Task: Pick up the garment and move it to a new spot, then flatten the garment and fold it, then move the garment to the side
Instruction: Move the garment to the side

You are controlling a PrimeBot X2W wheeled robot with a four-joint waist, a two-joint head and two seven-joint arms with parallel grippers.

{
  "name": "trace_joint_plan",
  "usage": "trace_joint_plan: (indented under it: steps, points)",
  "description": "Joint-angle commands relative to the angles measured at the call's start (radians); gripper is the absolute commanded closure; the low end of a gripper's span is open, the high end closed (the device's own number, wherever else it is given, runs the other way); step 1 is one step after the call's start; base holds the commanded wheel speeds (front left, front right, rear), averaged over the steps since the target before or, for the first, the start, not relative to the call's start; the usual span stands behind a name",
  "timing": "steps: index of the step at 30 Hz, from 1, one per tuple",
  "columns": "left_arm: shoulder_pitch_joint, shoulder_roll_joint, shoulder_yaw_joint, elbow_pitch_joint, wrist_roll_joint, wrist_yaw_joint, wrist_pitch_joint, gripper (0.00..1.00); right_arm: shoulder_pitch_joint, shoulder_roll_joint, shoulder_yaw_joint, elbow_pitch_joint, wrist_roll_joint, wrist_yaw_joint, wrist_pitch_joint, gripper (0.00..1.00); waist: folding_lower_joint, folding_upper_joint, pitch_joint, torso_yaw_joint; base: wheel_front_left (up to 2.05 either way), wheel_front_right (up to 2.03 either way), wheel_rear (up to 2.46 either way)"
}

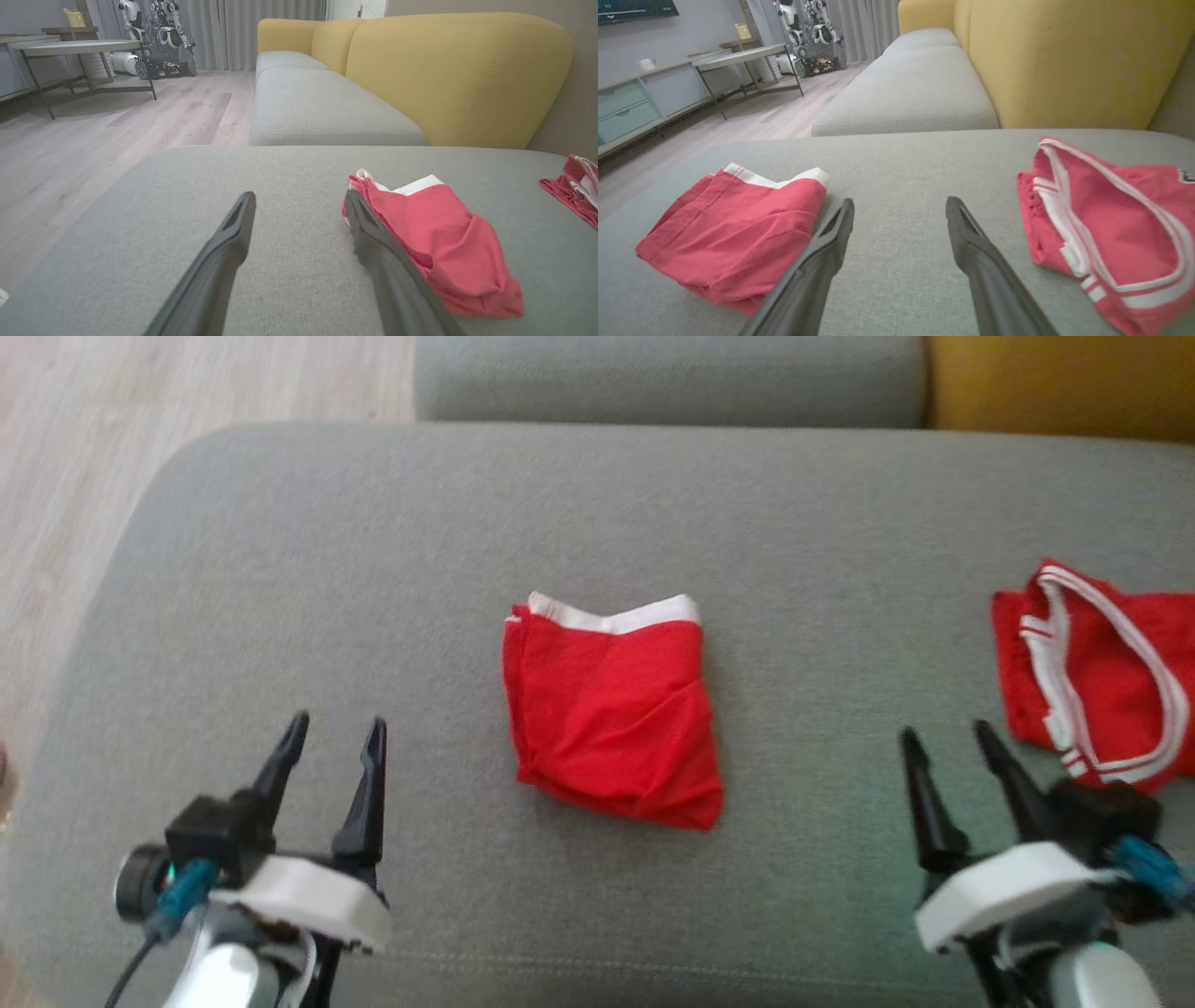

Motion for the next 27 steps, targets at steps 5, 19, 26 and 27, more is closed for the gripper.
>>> trace_joint_plan:
  steps: [5, 19, 26, 27]
  points:
    - [-0.112, 0.014, 0.025, -0.031, 0.026, -0.011, -0.022, 0.00, -0.119, -0.006, 0.096, 0.057, 0.020, -0.001, -0.013, 0.00, 0.0000, 0.0000, 0.073, 0.064, 0.00, 0.00, 0.00]
    - [-0.217, -0.027, 0.009, 0.016, 0.035, -0.048, -0.062, 0.00, -0.345, -0.006, 0.259, 0.476, 0.095, -0.001, -0.031, 0.00, 0.0000, 0.0000, 0.179, 0.157, 0.00, 0.00, 0.00]
    - [-0.239, -0.040, 0.015, 0.035, 0.039, -0.059, -0.071, 0.00, -0.418, -0.006, 0.336, 0.616, 0.169, -0.001, -0.022, 1.00, 0.0000, 0.0000, 0.204, 0.147, 0.00, 0.00, 0.00]
    - [-0.240, -0.041, 0.016, 0.036, 0.039, -0.061, -0.072, 0.00, -0.422, -0.006, 0.340, 0.621, 0.171, -0.001, -0.027, 1.00, 0.0000, 0.0000, 0.205, 0.142, 0.00, 0.00, 0.00]
